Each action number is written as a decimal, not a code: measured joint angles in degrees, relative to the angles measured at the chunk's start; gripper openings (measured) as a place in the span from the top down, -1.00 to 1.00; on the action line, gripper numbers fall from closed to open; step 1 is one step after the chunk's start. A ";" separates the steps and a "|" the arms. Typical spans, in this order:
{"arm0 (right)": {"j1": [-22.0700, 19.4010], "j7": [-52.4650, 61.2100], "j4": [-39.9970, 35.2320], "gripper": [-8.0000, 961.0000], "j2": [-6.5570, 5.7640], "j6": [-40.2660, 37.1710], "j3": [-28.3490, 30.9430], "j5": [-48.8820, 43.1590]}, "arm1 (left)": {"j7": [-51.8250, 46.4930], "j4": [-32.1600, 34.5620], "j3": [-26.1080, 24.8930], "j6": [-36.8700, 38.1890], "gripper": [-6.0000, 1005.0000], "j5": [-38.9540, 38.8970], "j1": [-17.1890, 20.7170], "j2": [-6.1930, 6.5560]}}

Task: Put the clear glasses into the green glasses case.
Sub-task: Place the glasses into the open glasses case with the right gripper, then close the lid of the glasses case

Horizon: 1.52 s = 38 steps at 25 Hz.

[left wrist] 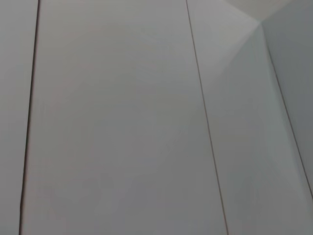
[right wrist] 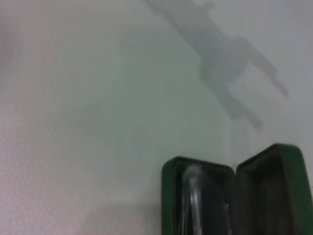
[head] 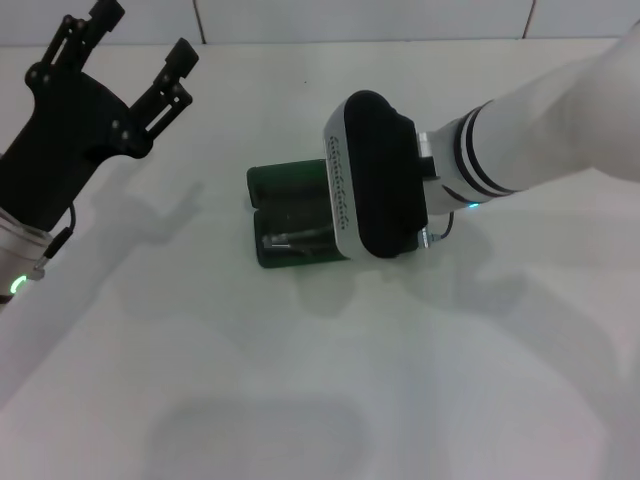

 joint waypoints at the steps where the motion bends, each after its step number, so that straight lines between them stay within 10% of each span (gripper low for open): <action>1: -0.63 -0.31 -1.05 0.41 0.00 -0.08 0.17 0.00 | 0.00 0.00 0.00 -0.02 -0.65 0.00 0.01 0.00; 10: -6.82 -5.04 -8.51 0.10 -0.12 -1.86 5.01 3.34 | 0.06 0.01 0.00 -0.86 -0.65 0.00 0.03 0.05; 17: -12.11 -21.57 -10.06 0.10 -0.34 -15.37 23.11 25.28 | -0.41 0.24 0.00 -2.56 -0.65 -0.32 -0.18 0.23; 30: -11.81 -57.83 37.31 0.11 -1.73 -29.31 68.93 61.31 | -12.00 0.82 0.52 -17.77 -0.65 4.52 -7.33 1.59; 38: -13.25 -64.32 40.97 0.11 -0.47 -28.06 72.06 65.66 | -34.89 4.22 0.53 -43.10 -0.65 26.72 -20.87 2.21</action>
